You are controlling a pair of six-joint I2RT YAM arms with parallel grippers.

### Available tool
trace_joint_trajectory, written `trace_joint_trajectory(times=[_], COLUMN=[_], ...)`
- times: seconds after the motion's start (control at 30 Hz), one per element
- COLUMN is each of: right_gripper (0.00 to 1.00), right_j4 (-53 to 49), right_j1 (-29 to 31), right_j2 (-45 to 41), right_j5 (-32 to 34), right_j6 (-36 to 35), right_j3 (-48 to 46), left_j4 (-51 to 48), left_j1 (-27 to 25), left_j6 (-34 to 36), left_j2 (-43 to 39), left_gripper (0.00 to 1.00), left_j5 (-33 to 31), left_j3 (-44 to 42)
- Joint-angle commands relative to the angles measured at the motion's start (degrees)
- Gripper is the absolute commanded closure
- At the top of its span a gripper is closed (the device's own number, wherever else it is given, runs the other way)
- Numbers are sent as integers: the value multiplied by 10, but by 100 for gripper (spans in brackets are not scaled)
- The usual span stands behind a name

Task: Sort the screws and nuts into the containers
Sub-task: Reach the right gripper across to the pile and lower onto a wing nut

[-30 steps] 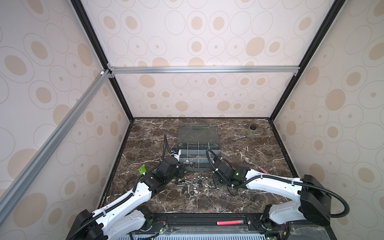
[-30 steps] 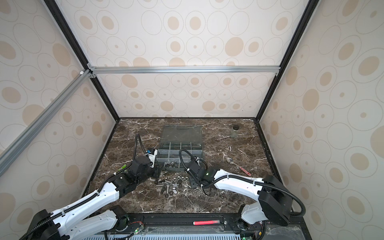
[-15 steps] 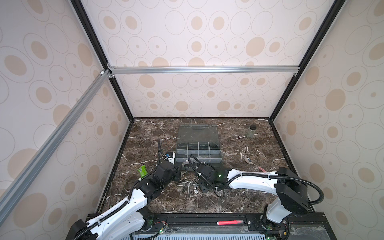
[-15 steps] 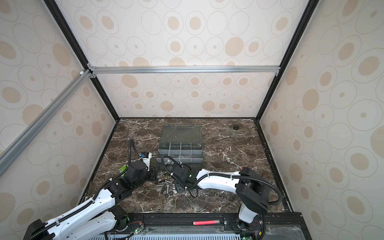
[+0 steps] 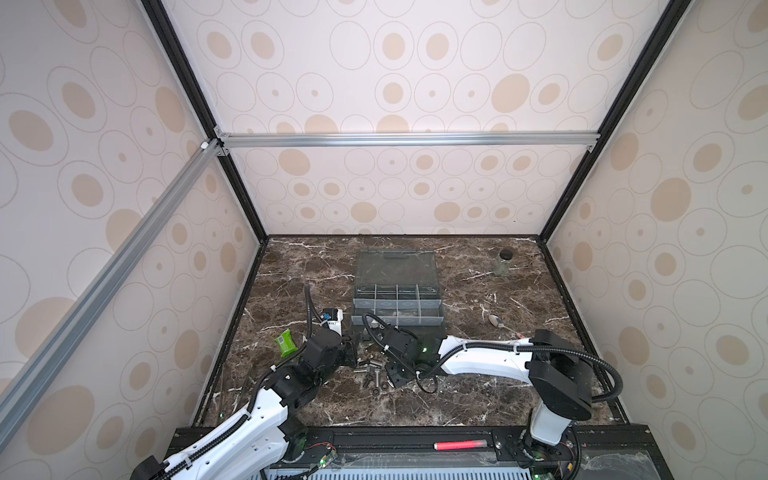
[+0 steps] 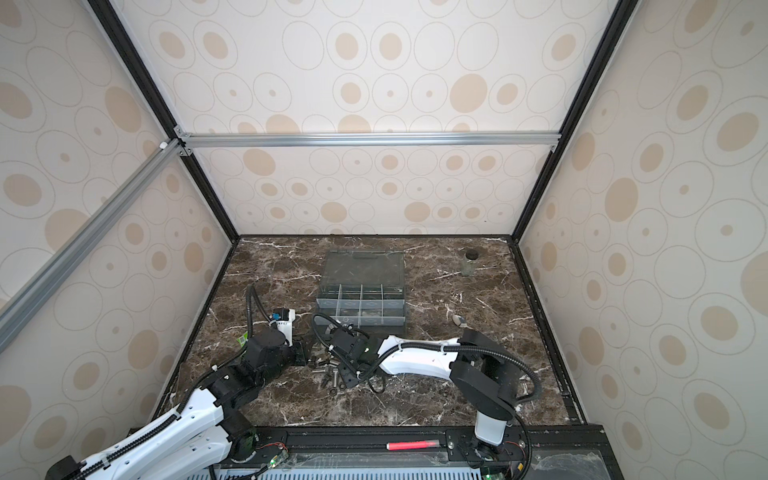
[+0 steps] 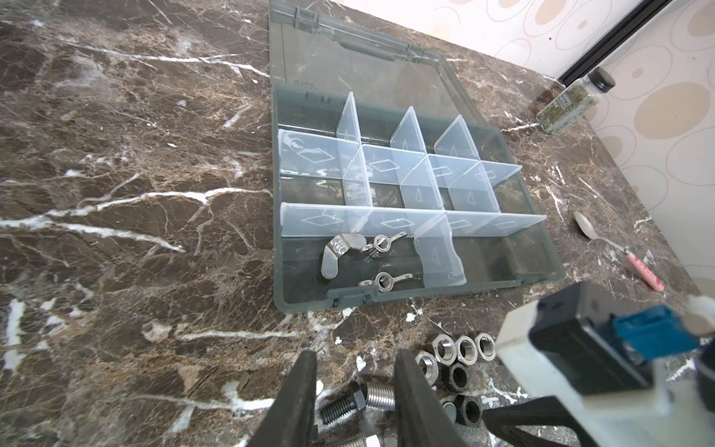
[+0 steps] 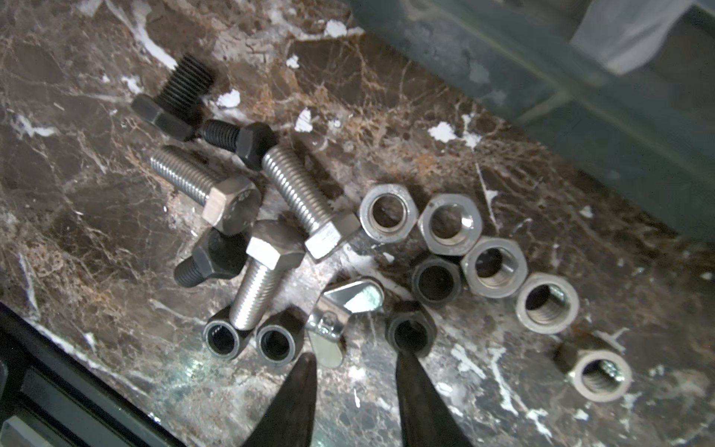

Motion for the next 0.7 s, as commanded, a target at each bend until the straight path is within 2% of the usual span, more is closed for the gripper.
trace_joint_trajectory(times=[0.0, 0.67], right_gripper=[61, 57], right_j4=[-20, -24], right_j1=[6, 9], right_j2=[15, 61], right_j5=[-4, -10], right_j6=[-1, 6], right_j3=[19, 49], left_j4=[9, 29], left_j1=[5, 6], left_j6=[-17, -21], left_j2=[-7, 0], left_gripper=[66, 66], left_j5=[-11, 9], left_j3=[0, -5])
